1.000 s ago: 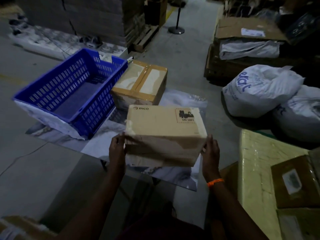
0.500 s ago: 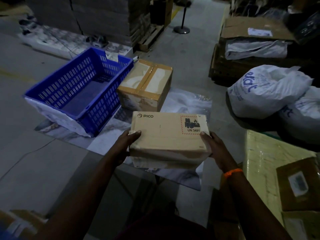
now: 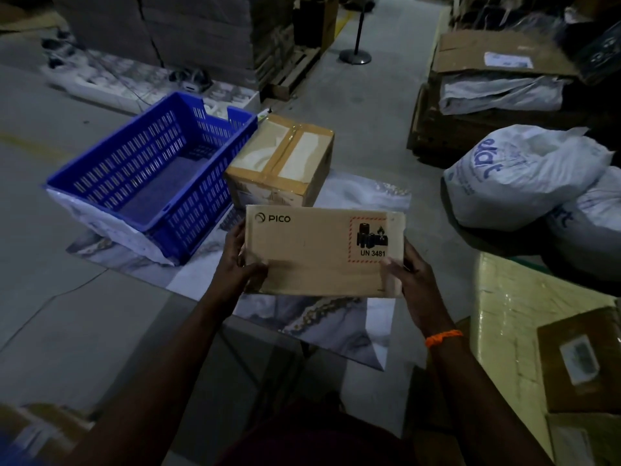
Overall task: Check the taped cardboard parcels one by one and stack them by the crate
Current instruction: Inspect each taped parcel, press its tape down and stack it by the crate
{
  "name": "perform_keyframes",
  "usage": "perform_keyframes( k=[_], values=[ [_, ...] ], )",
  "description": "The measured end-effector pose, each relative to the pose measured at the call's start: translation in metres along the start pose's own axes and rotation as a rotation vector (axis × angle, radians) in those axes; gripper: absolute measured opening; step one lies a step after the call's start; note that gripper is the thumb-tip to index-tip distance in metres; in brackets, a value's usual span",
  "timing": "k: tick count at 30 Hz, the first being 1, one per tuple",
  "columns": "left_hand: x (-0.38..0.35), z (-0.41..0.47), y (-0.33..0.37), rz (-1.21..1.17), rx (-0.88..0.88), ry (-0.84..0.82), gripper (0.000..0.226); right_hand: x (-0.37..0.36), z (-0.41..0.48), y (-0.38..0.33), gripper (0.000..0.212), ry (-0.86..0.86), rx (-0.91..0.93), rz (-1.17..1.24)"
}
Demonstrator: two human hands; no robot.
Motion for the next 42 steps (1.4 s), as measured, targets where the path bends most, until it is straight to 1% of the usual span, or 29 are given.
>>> perform_keyframes(
  k=[2,6,9,10,12,14,15,16,18,19,20,22,25,29,32,35,38,42],
  values=[
    [0.002,-0.001,-0.011,-0.061,0.036,0.055,0.078,0.000,-0.006,0.007,0.062,0.004,0.001,0.001],
    [-0.003,-0.009,-0.034,-0.107,0.153,0.127,0.067,0.006,-0.026,0.024,0.064,0.017,-0.031,0.030],
    [-0.009,-0.018,-0.038,-0.094,0.183,0.151,0.072,0.008,-0.036,0.030,0.061,0.010,-0.028,0.069],
    [-0.011,-0.022,-0.037,-0.101,0.185,0.146,0.072,0.010,-0.038,0.033,0.057,0.016,-0.033,0.083],
    [-0.011,-0.027,-0.040,-0.144,0.221,0.152,0.070,0.016,-0.041,0.041,0.044,0.070,-0.079,0.111],
    [-0.005,-0.030,-0.047,-0.139,0.285,0.165,0.072,0.024,-0.048,0.055,0.029,0.182,-0.207,0.175],
    [-0.003,-0.032,-0.050,-0.120,0.309,0.168,0.070,0.027,-0.052,0.061,0.031,0.233,-0.277,0.209],
    [-0.001,-0.035,-0.054,-0.093,0.322,0.164,0.065,0.029,-0.056,0.066,0.045,0.258,-0.326,0.224],
    [0.001,-0.042,-0.067,-0.011,0.358,0.149,0.053,0.028,-0.061,0.074,0.081,0.234,-0.375,0.154],
    [0.002,-0.047,-0.076,0.030,0.375,0.150,0.052,0.026,-0.062,0.078,0.088,0.208,-0.386,0.115],
    [0.002,-0.051,-0.083,0.056,0.393,0.157,0.052,0.024,-0.064,0.082,0.086,0.182,-0.385,0.087],
    [0.002,-0.058,-0.096,0.081,0.417,0.177,0.050,0.021,-0.066,0.088,0.067,0.164,-0.351,0.017],
    [-0.001,-0.063,-0.100,0.112,0.411,0.202,0.043,0.021,-0.065,0.095,0.043,0.202,-0.318,-0.050],
    [0.000,-0.054,-0.095,0.119,0.416,0.239,0.040,0.023,-0.054,0.094,0.026,0.222,-0.268,-0.071],
    [-0.003,-0.040,-0.079,0.165,0.341,0.249,0.041,0.022,-0.038,0.089,0.023,0.233,-0.202,-0.097],
    [-0.009,-0.023,-0.059,0.223,0.241,0.244,0.038,0.018,-0.017,0.081,0.024,0.218,-0.190,-0.118],
    [-0.010,-0.006,-0.053,0.280,0.228,0.216,0.034,0.009,0.004,0.075,0.022,0.147,-0.192,-0.150],
    [-0.010,0.010,-0.052,0.292,0.270,0.162,0.033,-0.002,0.020,0.063,0.022,0.115,-0.169,-0.141]
  ],
)
Point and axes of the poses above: each hand's wrist, its own z-axis towards the middle knuckle, its own x-axis out of the back of the hand, y = z × x, the point moved 5 cm from there along z, towards the middle knuckle, and after that the axes turned 4 degrees about z, right-handed, at the moved point
